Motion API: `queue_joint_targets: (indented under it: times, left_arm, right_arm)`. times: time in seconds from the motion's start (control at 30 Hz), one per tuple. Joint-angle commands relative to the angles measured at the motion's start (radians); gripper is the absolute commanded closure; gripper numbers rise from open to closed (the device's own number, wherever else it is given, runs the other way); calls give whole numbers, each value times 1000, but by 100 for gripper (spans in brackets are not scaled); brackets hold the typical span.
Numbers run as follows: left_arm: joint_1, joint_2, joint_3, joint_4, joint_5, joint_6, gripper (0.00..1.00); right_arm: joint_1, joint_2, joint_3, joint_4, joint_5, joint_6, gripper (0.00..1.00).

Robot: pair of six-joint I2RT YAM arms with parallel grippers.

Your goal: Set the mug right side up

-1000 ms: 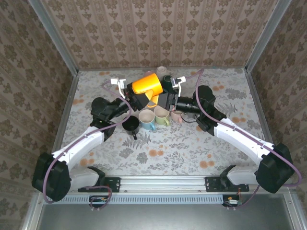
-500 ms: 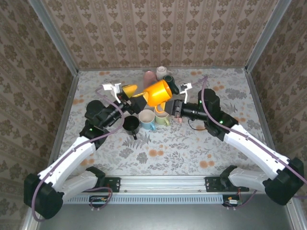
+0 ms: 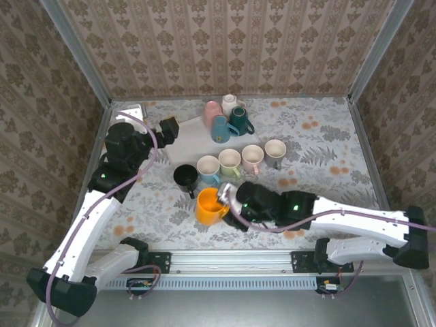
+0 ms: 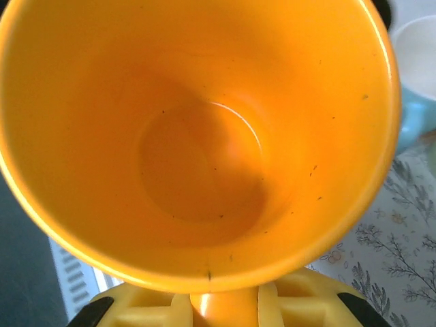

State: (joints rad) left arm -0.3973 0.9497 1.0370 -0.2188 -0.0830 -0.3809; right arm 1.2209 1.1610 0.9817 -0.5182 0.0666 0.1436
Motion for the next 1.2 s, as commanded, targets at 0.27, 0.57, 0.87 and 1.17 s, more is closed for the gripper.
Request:
queue_joint_targets:
  times: [0.27, 0.57, 0.87, 1.17]
  left_arm:
    - [9, -31, -100, -26, -84, 29, 0]
    - [13, -44, -122, -11, -83, 18, 0]
    - [14, -54, -125, -12, -87, 14, 0]
    - [12, -53, -130, -14, -83, 17, 0]
  right_arm:
    - [101, 343, 10, 228, 108, -143, 100]
    - [98, 508, 67, 295, 153, -140, 100]
    - [63, 577, 104, 301, 172, -94, 87]
    - [44, 566, 102, 305, 157, -89, 66]
